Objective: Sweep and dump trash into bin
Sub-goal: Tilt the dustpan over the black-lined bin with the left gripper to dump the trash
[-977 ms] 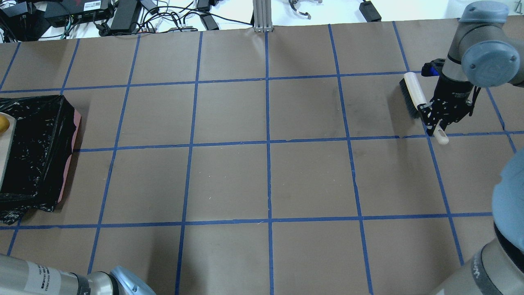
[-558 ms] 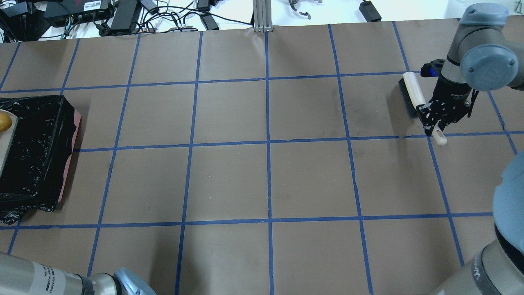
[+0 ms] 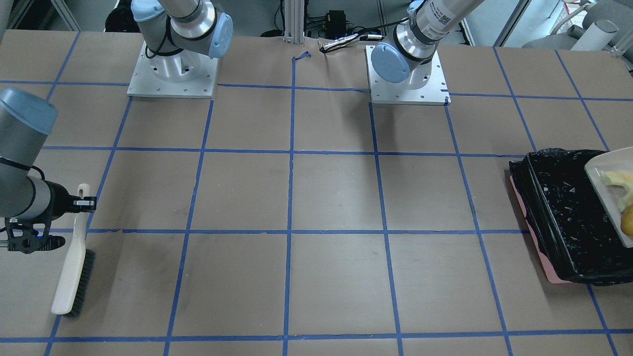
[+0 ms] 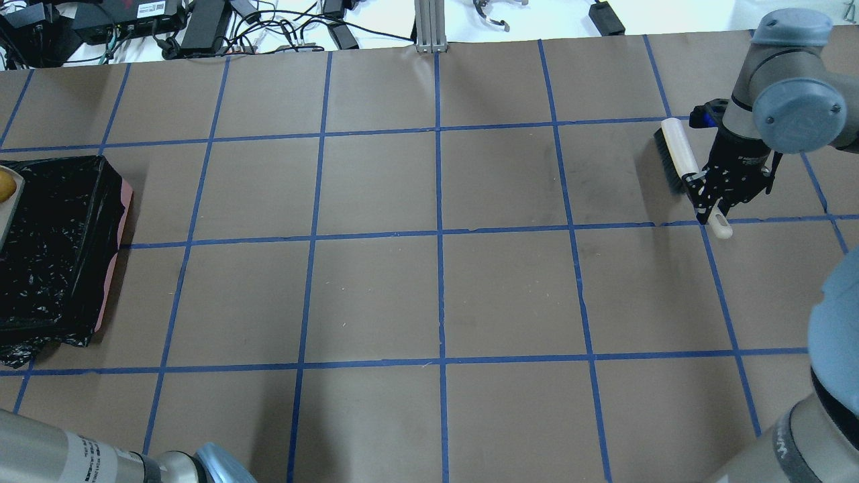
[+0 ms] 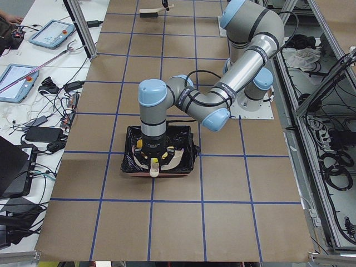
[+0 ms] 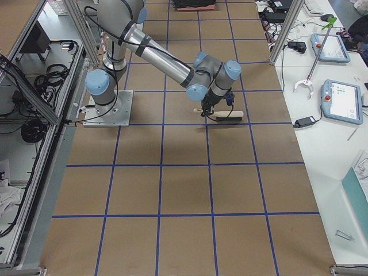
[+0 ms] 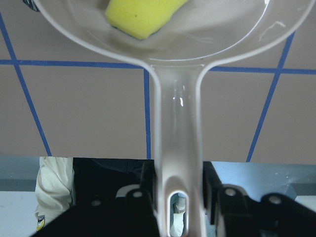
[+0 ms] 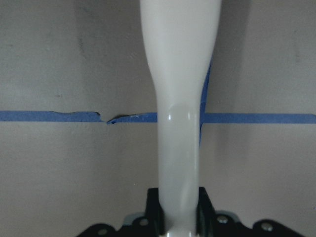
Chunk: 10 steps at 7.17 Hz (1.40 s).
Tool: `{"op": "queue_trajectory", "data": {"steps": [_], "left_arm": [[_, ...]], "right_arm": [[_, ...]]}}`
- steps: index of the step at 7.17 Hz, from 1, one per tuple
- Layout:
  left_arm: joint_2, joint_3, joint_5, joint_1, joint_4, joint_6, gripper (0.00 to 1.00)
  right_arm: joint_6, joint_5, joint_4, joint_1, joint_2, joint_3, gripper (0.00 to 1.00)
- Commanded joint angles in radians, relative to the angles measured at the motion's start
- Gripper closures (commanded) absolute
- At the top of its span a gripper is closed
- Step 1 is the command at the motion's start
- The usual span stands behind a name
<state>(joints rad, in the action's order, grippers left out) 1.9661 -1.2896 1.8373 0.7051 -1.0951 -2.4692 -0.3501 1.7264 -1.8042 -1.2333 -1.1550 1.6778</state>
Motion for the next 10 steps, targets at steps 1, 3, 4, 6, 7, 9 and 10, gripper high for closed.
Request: {"op": "queue_trajectory", "data": {"steps": [1, 3, 4, 6, 7, 9, 10], "left_arm": [[-0.010, 0.000, 0.037, 0.033, 0.001, 0.009, 0.67], [-0.012, -0.001, 0.039, 0.037, 0.010, 0.007, 0.67], [-0.018, 0.001, 0.048, 0.059, 0.011, 0.009, 0.67], [-0.039, 0.001, 0.053, 0.076, 0.011, 0.025, 0.67], [-0.050, 0.003, 0.053, 0.106, 0.001, 0.076, 0.68], [-0.099, 0.003, 0.043, 0.167, -0.046, 0.084, 0.73], [-0.117, 0.003, -0.011, 0.192, -0.071, 0.096, 0.73]], "right_arm": [[0.003, 0.001, -0.001, 0.000, 0.000, 0.002, 0.89], [0.002, 0.002, 0.000, 0.000, 0.001, 0.003, 0.89], [0.002, 0.002, 0.000, 0.000, 0.001, 0.003, 0.88], [0.005, 0.004, -0.001, 0.000, 0.003, 0.010, 0.88], [0.006, 0.002, -0.003, 0.000, 0.006, 0.011, 0.88], [0.007, 0.004, -0.003, 0.000, 0.005, 0.014, 0.69], [0.007, 0.004, -0.003, 0.000, 0.006, 0.014, 0.54]]}}
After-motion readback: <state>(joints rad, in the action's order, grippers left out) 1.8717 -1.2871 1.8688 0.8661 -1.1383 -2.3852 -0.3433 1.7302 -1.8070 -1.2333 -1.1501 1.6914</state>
